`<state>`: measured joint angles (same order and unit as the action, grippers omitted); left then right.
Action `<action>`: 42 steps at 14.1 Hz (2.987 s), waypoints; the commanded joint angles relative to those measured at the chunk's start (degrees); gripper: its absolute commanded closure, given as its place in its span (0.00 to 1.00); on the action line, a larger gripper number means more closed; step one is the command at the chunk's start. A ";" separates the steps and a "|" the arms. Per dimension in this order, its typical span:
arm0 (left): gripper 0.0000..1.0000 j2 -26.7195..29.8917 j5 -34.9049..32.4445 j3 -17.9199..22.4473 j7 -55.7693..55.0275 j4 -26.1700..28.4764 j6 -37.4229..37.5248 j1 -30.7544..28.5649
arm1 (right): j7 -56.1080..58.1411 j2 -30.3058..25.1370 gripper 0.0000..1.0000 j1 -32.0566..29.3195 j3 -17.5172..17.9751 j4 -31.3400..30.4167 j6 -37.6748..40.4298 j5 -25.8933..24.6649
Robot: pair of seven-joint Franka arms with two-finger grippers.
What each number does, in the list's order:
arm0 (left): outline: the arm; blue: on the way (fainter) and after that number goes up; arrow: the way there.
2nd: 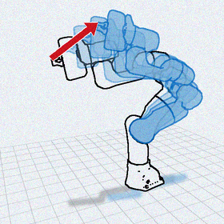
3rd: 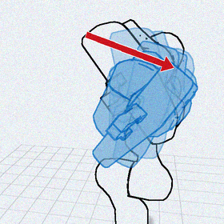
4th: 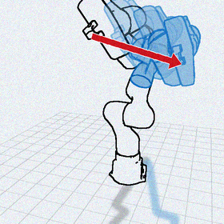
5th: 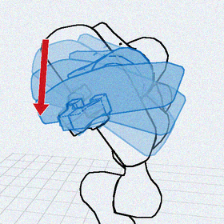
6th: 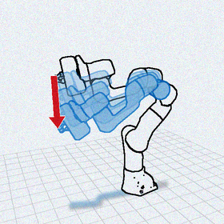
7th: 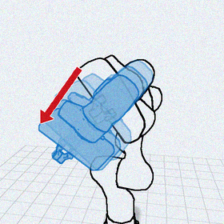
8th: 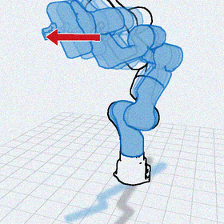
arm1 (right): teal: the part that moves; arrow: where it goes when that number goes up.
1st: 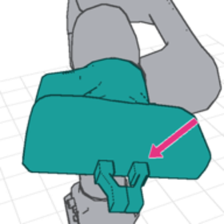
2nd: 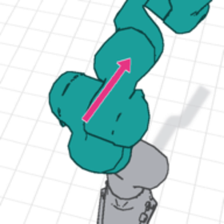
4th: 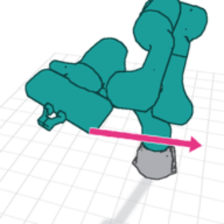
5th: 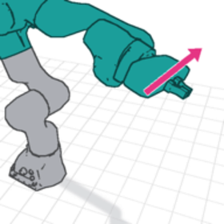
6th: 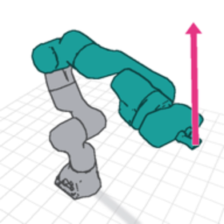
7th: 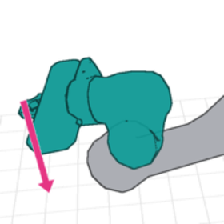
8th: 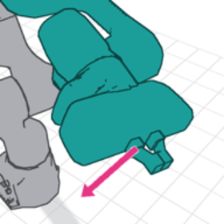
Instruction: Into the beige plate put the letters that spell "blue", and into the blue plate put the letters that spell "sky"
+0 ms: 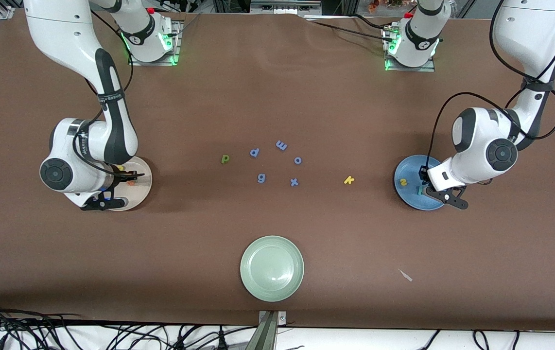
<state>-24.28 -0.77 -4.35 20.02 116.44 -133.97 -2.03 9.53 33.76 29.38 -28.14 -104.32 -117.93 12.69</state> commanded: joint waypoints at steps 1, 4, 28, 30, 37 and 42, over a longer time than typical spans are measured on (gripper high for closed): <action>0.31 0.29 -1.78 -0.13 0.11 -0.33 -0.24 0.27 | -4.67 -2.12 0.00 1.38 0.37 -1.24 -0.37 0.59; 0.31 0.11 -0.90 -0.57 -2.42 -0.42 -0.33 1.41 | -10.73 -2.12 0.00 5.24 0.63 -0.71 -0.37 1.11; 0.31 -10.26 -1.87 -7.34 -27.66 -3.59 -15.00 15.75 | -42.57 -2.39 0.02 24.24 7.66 -9.49 -18.74 9.99; 0.35 -10.44 -1.87 -7.34 -27.66 -3.50 -15.09 15.75 | -42.48 -2.30 0.08 24.24 7.75 -9.85 -18.74 10.69; 0.98 -9.39 -1.87 -7.34 -27.31 -2.88 -14.66 15.31 | -42.48 -1.51 0.45 24.15 8.54 -9.85 -18.82 10.69; 0.97 -2.89 -1.96 -7.43 -23.82 -2.27 -6.51 9.87 | -42.48 -0.37 0.57 24.06 8.54 -9.50 -20.58 11.05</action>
<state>-31.95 -0.83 -11.34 -6.91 113.40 -145.97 11.28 -32.93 33.37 53.52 -19.98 -112.94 -136.54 22.38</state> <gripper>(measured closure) 0.744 0.520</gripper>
